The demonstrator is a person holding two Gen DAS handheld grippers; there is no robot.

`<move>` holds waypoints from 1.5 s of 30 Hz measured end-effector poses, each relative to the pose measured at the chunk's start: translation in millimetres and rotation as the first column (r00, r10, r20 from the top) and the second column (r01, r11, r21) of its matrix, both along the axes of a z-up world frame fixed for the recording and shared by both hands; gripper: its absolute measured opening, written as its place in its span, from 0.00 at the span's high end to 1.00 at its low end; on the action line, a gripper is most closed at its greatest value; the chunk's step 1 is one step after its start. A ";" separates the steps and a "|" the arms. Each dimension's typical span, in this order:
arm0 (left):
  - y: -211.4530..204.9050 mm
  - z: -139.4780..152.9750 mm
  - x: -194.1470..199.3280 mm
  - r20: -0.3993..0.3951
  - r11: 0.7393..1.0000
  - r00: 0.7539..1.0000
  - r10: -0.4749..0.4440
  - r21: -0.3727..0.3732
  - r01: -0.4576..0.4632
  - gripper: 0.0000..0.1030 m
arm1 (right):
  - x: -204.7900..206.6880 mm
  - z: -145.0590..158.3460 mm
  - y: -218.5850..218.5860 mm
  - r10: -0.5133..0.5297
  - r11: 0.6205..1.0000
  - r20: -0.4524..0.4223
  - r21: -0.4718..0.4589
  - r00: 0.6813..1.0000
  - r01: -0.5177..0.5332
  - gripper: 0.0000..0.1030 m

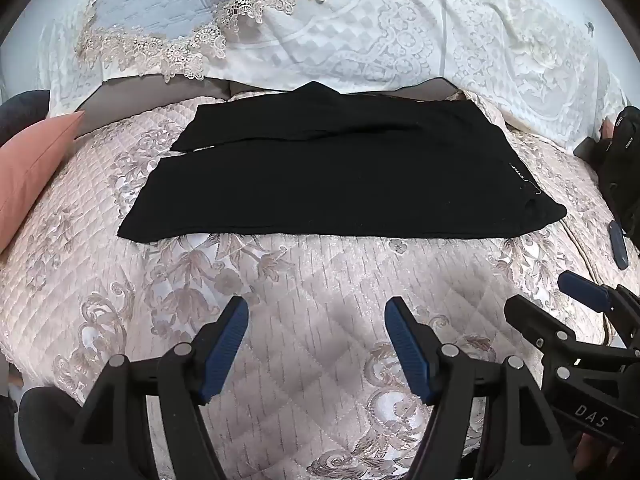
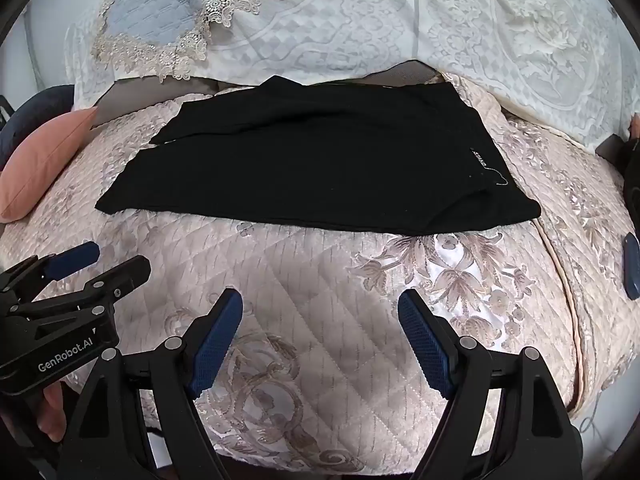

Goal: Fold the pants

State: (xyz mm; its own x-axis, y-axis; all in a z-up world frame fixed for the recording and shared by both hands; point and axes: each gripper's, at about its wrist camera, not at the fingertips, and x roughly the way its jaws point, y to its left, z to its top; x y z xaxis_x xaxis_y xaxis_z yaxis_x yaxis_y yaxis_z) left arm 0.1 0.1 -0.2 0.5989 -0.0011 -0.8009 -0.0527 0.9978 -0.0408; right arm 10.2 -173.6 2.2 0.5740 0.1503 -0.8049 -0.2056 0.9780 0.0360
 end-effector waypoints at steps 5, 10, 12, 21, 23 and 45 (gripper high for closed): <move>-1.1 -0.7 0.1 0.003 1.000 1.000 0.005 0.002 -0.005 0.30 | 0.3 -0.3 -0.6 0.000 1.000 0.000 0.001 1.000 0.000 0.22; -2.3 -0.3 -0.9 0.009 1.000 1.000 0.005 0.006 -0.005 0.30 | 0.5 -1.1 -0.5 0.000 1.000 0.000 0.001 1.000 0.000 0.22; -3.6 -0.4 -0.3 0.018 1.000 1.000 0.002 0.002 -0.002 0.30 | 0.4 -1.1 0.0 0.000 1.000 0.001 0.000 1.000 0.000 0.22; -3.6 1.3 -0.9 0.025 1.000 1.000 0.001 0.004 -0.001 0.30 | 0.5 -0.5 -0.3 0.001 1.000 0.002 0.000 1.000 -0.001 0.22; -3.7 1.2 -1.0 0.019 1.000 1.000 0.000 0.003 0.000 0.30 | 0.4 -0.4 -0.1 0.001 1.000 0.004 -0.001 1.000 -0.001 0.22; -4.6 -1.3 -3.9 0.000 1.000 1.000 -0.010 0.008 0.010 0.30 | -1.4 0.0 2.4 0.005 1.000 0.004 -0.003 1.000 -0.005 0.22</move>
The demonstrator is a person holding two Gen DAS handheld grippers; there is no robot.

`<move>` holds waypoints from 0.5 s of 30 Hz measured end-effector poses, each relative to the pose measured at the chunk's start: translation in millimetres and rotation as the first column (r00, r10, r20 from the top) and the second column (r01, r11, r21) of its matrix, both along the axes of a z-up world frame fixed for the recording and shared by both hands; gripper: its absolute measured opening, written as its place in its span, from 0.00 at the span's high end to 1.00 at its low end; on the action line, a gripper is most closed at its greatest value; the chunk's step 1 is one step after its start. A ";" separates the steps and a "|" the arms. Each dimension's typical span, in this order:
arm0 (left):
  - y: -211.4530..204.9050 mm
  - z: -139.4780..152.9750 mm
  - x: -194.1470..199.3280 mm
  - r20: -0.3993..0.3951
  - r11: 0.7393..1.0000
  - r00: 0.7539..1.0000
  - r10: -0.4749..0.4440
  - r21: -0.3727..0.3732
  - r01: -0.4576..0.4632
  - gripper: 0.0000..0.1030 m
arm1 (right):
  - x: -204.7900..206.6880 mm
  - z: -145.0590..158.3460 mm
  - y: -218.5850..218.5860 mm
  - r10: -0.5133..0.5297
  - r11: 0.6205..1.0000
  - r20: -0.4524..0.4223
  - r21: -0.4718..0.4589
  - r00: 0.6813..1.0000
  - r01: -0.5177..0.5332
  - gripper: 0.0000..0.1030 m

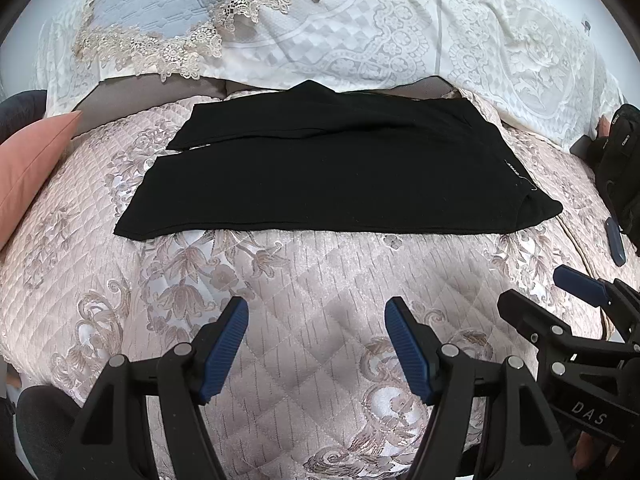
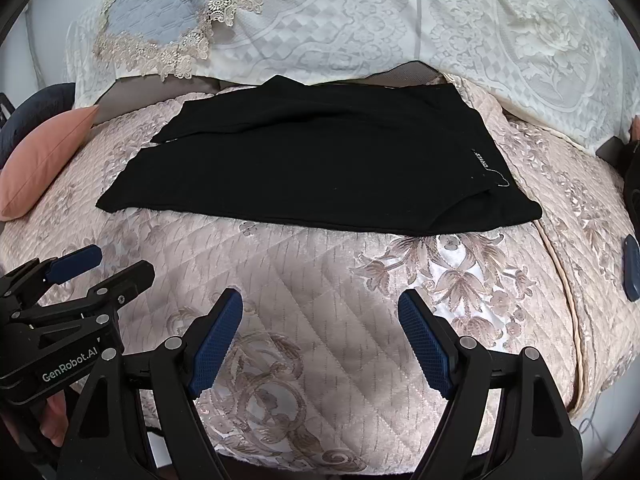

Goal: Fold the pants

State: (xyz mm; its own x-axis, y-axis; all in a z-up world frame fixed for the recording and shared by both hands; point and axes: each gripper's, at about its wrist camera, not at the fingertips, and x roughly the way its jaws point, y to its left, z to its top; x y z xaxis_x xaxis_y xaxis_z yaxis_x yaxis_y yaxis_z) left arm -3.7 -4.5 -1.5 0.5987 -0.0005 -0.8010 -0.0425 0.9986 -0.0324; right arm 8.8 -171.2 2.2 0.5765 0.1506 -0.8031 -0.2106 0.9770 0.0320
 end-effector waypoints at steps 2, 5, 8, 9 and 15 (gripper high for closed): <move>0.0 0.0 -0.4 -0.004 1.000 1.000 -0.002 0.004 0.002 0.30 | 0.3 -0.2 -0.4 0.000 1.000 0.000 0.000 1.000 0.000 0.22; 0.1 0.1 -0.9 0.020 1.000 1.000 -0.001 -0.007 0.001 0.30 | 0.1 -0.3 -0.3 0.000 1.000 0.001 -0.002 1.000 0.000 0.22; -0.1 -0.2 -0.7 0.012 1.000 1.000 0.004 0.005 -0.004 0.30 | 0.5 -0.4 -0.5 0.001 1.000 0.000 -0.001 1.000 -0.001 0.22; 0.2 -0.1 0.1 0.004 1.000 1.000 0.006 0.017 -0.006 0.30 | 0.6 -0.5 -0.1 0.001 1.000 0.000 -0.001 1.000 -0.001 0.22; 1.7 -0.5 1.6 -0.025 0.999 1.000 0.010 0.046 -0.009 0.30 | 0.5 -1.0 0.7 0.003 1.000 0.000 -0.004 1.000 -0.003 0.22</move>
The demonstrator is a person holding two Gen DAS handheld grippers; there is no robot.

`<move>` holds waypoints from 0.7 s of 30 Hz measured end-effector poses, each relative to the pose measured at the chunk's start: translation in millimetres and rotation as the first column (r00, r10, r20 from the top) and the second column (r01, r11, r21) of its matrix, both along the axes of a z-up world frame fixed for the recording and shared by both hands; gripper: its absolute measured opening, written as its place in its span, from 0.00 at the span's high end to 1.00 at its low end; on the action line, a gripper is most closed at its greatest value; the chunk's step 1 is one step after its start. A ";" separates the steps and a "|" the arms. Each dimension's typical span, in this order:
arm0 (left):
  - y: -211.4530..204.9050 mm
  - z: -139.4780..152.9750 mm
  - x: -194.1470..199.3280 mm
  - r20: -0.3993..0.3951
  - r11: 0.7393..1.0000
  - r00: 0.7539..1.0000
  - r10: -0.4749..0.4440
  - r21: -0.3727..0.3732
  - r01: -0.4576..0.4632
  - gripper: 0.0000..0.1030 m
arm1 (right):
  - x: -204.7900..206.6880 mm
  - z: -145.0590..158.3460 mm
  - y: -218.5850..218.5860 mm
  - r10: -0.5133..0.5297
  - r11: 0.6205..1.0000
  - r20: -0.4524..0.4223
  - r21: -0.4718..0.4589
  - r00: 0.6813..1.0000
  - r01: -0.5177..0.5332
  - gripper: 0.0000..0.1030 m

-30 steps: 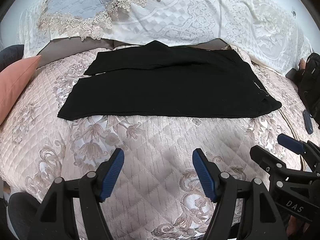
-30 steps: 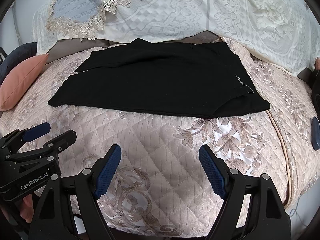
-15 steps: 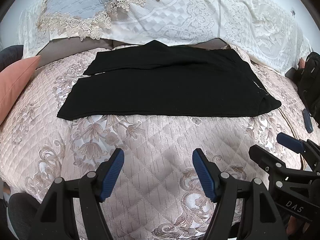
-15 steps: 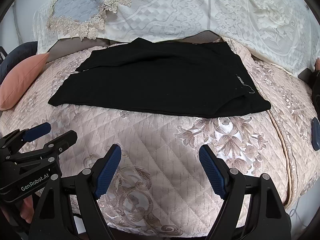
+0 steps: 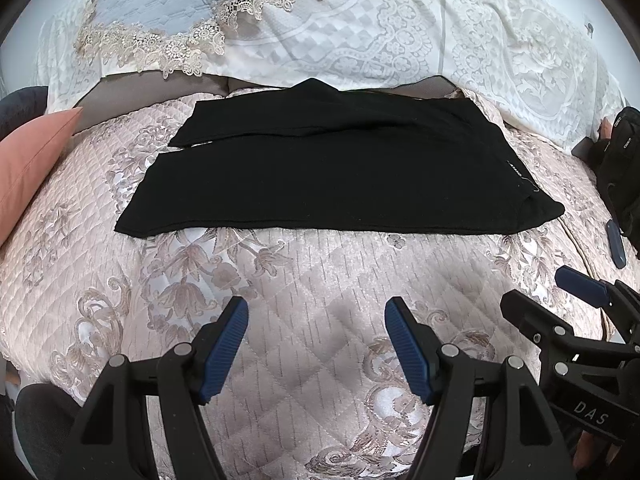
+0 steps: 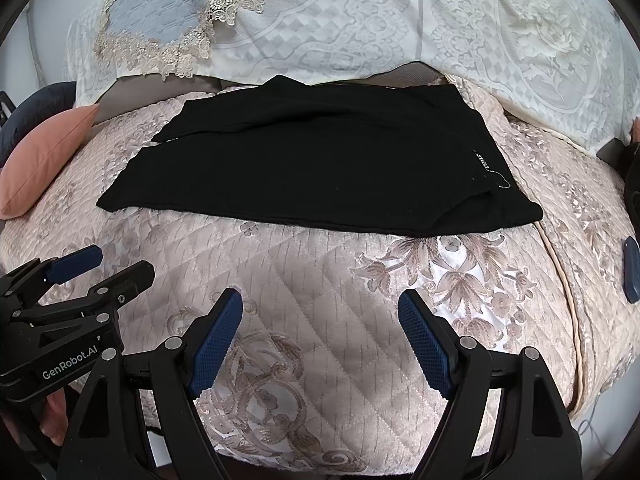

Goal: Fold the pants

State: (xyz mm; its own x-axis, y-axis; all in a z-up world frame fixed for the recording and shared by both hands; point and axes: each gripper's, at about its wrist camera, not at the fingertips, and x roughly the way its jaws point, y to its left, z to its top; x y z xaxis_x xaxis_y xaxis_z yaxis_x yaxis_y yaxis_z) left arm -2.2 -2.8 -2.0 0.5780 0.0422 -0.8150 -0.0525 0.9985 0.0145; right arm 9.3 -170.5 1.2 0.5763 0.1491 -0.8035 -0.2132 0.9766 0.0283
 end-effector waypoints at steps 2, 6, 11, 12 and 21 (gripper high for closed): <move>0.1 -0.1 -0.1 0.007 1.000 1.000 -0.001 -0.012 0.002 0.30 | 0.0 -0.1 0.3 0.000 1.000 -0.001 -0.001 1.000 0.000 0.22; 1.1 -0.5 0.3 0.015 0.999 1.000 -0.002 -0.033 0.002 0.30 | 0.0 -0.4 0.2 0.001 1.000 -0.001 -0.001 1.000 -0.001 0.22; 1.1 -1.3 1.4 0.015 0.999 1.000 -0.004 -0.036 0.004 0.30 | 0.3 -0.8 0.2 0.000 1.000 -0.002 -0.001 1.000 0.000 0.22; 0.6 -1.4 2.2 0.009 0.999 1.000 -0.004 -0.032 0.004 0.30 | 0.9 -1.3 -0.1 0.000 1.000 -0.003 0.000 1.000 0.000 0.22; 4.6 -8.6 5.9 -0.002 0.998 1.000 -0.011 -0.055 0.011 0.30 | 5.2 -5.7 -4.4 -0.006 1.000 -0.013 0.001 1.000 0.006 0.22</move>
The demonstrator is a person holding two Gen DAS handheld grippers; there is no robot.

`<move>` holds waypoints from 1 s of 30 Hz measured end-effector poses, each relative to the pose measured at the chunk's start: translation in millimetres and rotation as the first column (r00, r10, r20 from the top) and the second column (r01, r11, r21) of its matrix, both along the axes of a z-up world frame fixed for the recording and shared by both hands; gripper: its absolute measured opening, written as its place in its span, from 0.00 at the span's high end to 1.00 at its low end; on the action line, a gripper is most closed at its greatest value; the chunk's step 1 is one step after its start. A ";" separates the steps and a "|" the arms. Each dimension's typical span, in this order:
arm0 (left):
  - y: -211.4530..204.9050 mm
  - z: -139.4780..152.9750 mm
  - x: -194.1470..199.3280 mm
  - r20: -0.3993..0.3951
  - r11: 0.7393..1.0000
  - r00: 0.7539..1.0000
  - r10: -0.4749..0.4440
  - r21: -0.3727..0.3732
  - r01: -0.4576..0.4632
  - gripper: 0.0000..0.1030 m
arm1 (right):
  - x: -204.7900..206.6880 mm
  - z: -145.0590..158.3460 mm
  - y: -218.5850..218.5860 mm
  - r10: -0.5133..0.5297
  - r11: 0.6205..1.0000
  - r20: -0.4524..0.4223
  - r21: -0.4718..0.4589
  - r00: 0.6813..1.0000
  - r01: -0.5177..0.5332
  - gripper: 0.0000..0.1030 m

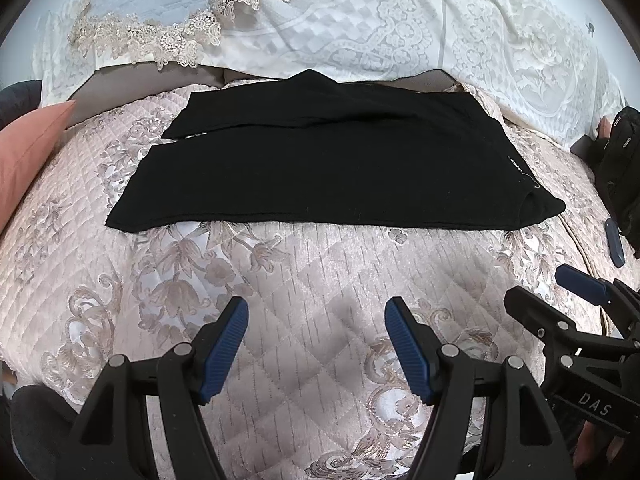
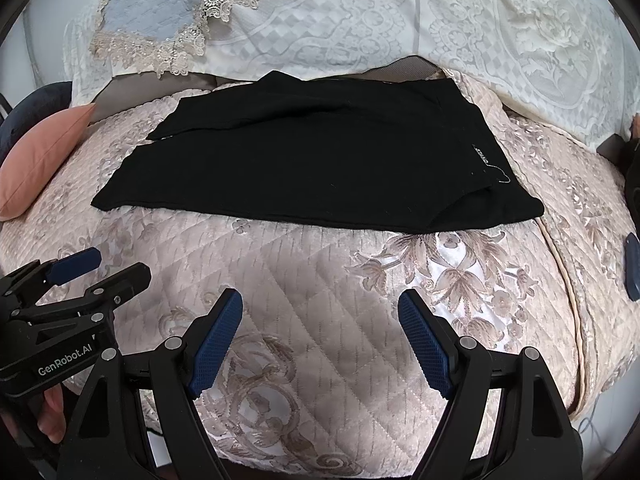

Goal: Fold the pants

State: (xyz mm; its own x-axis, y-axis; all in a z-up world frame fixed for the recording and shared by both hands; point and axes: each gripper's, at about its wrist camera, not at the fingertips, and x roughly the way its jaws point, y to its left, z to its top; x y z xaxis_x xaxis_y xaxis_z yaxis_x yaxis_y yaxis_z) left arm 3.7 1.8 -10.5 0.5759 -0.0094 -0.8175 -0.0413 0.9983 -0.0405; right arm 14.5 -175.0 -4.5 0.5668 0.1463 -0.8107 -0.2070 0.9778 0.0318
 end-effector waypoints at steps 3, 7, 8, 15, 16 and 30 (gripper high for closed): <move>1.6 -1.2 1.0 0.000 1.000 1.000 -0.002 -0.017 0.002 0.30 | 1.9 -1.0 -1.1 0.000 1.000 -0.001 0.003 1.000 0.000 0.22; 10.2 -5.6 5.1 0.011 0.998 1.000 0.007 -0.061 -0.007 0.30 | 6.7 -4.0 -4.9 -0.003 1.000 0.003 0.000 1.000 0.003 0.22; 13.5 -6.7 6.6 0.005 0.996 1.000 0.012 -0.083 -0.012 0.30 | 8.4 -4.8 -6.2 -0.005 1.000 0.000 -0.001 1.000 0.005 0.22; 36.0 -14.8 20.9 -0.004 0.985 0.999 0.051 -0.163 -0.051 0.30 | 23.5 -13.3 -27.8 -0.046 0.999 -0.002 0.005 0.999 0.046 0.22; 41.4 -16.4 23.7 -0.007 0.981 0.998 0.062 -0.186 -0.062 0.30 | 26.0 -14.6 -32.1 -0.055 0.998 -0.005 0.010 0.998 0.055 0.22; 119.4 -44.3 58.2 -0.042 0.879 0.972 0.232 -0.419 -0.228 0.35 | 65.6 -41.4 -111.6 -0.243 0.960 -0.066 0.129 0.968 0.250 0.28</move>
